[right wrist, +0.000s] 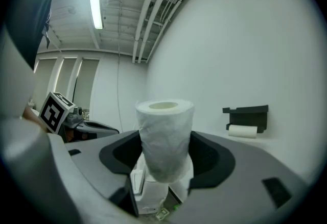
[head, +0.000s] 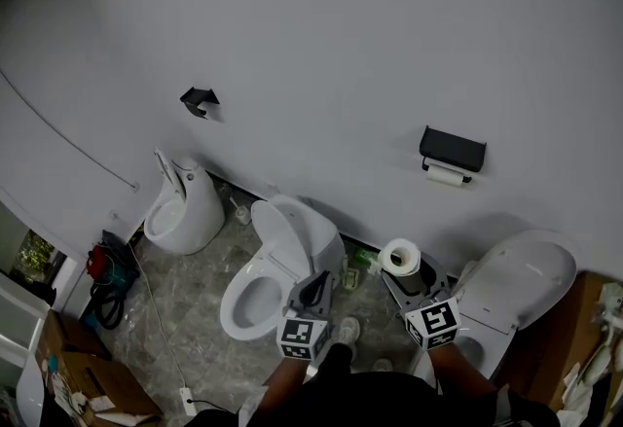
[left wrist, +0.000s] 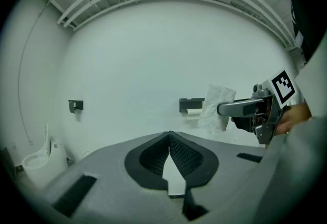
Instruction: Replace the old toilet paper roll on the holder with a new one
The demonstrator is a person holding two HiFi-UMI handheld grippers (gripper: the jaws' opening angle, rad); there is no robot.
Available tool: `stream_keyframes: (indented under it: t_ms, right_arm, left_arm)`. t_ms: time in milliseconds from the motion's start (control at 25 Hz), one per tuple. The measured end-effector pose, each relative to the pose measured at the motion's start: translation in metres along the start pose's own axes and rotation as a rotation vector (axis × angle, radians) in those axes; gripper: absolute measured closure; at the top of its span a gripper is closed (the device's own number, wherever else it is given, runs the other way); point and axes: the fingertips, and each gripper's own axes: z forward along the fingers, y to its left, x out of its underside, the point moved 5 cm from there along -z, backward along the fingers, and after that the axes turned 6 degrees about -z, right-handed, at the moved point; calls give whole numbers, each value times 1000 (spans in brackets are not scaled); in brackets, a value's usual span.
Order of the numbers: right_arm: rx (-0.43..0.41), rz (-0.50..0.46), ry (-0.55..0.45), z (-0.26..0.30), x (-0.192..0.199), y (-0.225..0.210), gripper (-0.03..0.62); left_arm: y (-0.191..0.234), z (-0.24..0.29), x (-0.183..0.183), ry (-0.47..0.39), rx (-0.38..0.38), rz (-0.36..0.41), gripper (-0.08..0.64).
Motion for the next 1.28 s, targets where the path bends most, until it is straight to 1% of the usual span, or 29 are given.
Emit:
stream_keyframes:
  t_ms: [160,440,640,800,1000,1120,1200,1280]
  right_arm:
    - [62,-6,1,20,-6,-18,318]
    - [136,-29,21,71,-15,-56,318]
    - [213,-33,29,89,-24,-79,318]
    - [290,-35,47,95,-25,-95,318]
    - [407,-37,89,94,-21,-112,318]
    - [473,-37,102,91,-18,-119,318]
    - [521,-28,98,85,-18,-124,318]
    - [559,-29,107,78,-17,-128,318]
  left_arm:
    - [9,34,-8,-3,73,1,554]
    - [32,107,-27,-3,184,27,554]
    - [42,154,-42,-22,261,30,554]
    - [39,191,-53,-33,347,19,554]
    - [35,228,-61,-43,460,16,554]
    - [24,244,-64,-45,537,39,554]
    - [14,251,-72,-68,587,63,554]
    - [5,254,-79,-89,630,69,554]
